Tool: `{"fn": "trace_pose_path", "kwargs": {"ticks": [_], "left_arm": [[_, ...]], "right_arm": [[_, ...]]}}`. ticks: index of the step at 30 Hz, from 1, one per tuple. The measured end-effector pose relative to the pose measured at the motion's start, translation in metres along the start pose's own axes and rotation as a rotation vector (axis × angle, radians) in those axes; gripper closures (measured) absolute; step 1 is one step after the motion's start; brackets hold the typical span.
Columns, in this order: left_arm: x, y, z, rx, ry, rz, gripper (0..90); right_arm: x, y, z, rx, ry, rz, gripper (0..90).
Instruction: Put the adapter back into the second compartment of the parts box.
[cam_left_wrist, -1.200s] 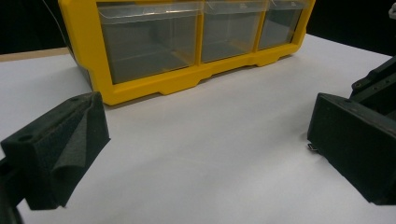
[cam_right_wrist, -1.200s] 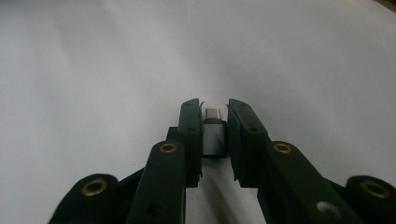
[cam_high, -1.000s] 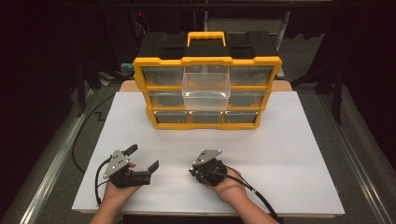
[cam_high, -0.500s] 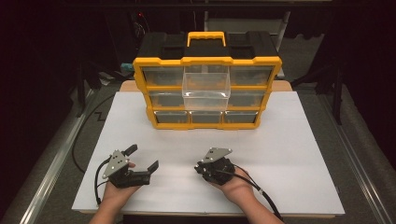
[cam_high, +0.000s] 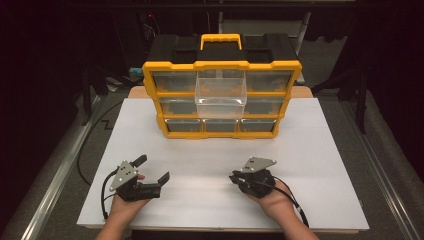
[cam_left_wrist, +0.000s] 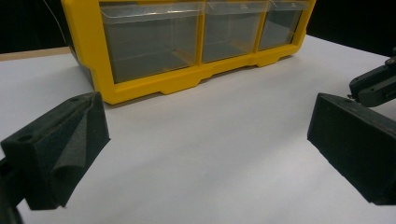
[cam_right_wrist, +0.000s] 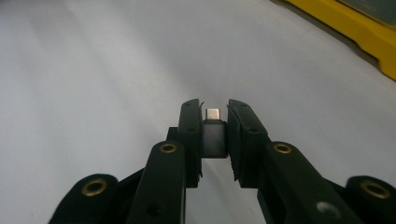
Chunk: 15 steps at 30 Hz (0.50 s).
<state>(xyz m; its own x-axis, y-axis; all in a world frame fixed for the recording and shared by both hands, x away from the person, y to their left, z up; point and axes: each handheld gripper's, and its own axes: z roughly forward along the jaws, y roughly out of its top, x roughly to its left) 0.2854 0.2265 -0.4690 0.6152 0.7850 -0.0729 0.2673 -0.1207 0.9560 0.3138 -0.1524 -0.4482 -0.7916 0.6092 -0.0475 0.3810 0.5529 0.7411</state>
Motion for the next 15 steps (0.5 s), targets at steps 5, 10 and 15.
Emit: {"fn": "trace_pose_path", "kwargs": {"ticks": [5, 10, 15], "left_arm": [[0.001, 0.000, 0.000, 0.002, 0.003, -0.002, 0.2], [0.001, 0.000, 0.000, 0.003, 0.004, -0.007, 0.2], [0.001, 0.000, 0.000, 0.003, 0.003, -0.010, 0.2]], "right_arm": [[-0.010, -0.013, -0.014, -0.001, -0.024, 0.022, 77.6], [-0.020, -0.027, -0.029, -0.025, -0.054, 0.052, 77.6], [-0.030, -0.038, -0.039, -0.043, -0.073, 0.095, 77.6]]}}
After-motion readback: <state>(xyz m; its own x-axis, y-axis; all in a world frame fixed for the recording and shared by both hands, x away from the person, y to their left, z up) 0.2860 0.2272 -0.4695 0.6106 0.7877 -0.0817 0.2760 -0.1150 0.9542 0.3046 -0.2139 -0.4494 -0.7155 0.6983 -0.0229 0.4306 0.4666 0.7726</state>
